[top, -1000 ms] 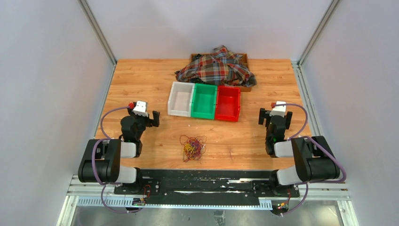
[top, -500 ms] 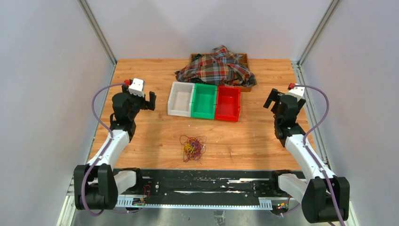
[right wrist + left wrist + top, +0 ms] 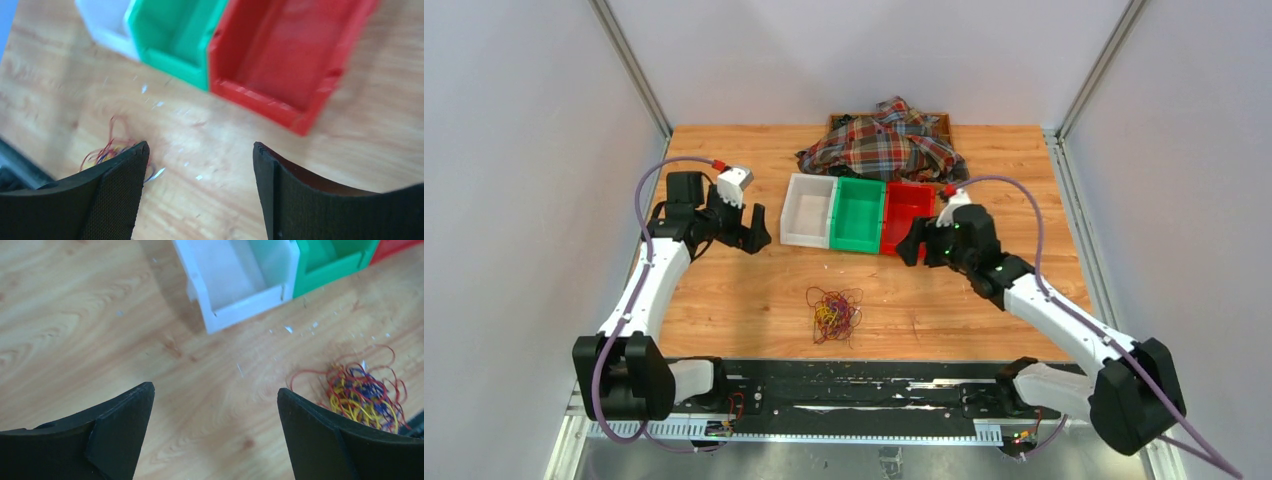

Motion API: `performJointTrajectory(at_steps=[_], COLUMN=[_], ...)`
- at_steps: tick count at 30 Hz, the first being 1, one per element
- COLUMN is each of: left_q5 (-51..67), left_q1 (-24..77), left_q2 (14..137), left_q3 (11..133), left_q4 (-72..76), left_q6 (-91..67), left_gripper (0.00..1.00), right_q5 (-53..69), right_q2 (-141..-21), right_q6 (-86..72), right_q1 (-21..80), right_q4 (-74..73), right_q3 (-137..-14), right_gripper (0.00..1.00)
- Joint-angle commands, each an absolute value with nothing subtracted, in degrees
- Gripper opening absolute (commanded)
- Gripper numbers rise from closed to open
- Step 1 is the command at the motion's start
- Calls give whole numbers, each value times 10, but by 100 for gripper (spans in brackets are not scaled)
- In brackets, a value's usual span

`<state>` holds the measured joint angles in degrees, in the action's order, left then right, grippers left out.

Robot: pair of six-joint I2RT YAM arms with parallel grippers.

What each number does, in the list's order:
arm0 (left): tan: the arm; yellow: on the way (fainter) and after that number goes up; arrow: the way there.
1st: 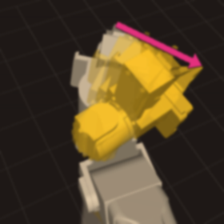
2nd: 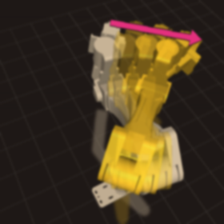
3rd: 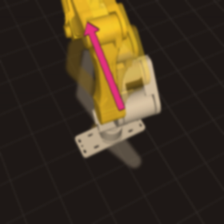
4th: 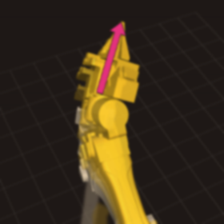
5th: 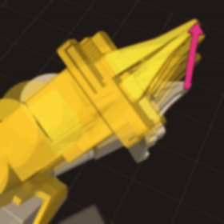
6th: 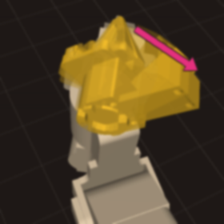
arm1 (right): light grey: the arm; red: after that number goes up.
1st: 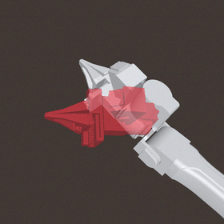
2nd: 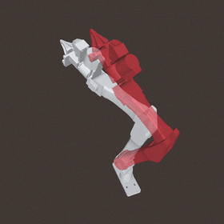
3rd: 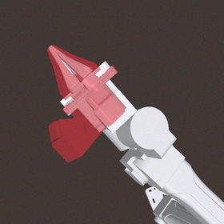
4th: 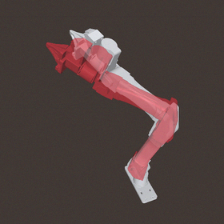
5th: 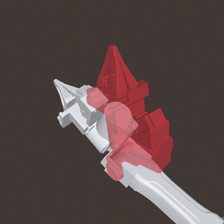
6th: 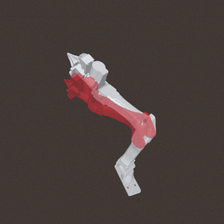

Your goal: Untangle the cables

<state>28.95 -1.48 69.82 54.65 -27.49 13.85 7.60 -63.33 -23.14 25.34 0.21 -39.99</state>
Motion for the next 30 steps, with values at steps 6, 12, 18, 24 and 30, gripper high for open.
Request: performJointTrajectory(at_steps=[6, 12, 18, 24, 30], left_q5=[349, 358, 360, 361, 382], left_q1=[-16, -16, -16, -16, -16], left_q2=[683, 681, 670, 664, 645], left_q3=[563, 565, 565, 575, 571], left_q4=[-388, -407, -414, -430, -435], left_q6=[163, 173, 180, 188, 190], left_gripper=[98, 98, 98, 98, 98], right_q5=[126, 164, 199, 216, 223], right_q2=[-743, -846, -887, -921, -904], right_q6=[-327, -363, -371, -381, -371], right_q1=[415, 443, 446, 451, 455], right_q4=[29, 84, 116, 137, 147], right_q3=[-395, -398, -413, -424, -432], right_gripper=[69, 63, 50, 20, 1])
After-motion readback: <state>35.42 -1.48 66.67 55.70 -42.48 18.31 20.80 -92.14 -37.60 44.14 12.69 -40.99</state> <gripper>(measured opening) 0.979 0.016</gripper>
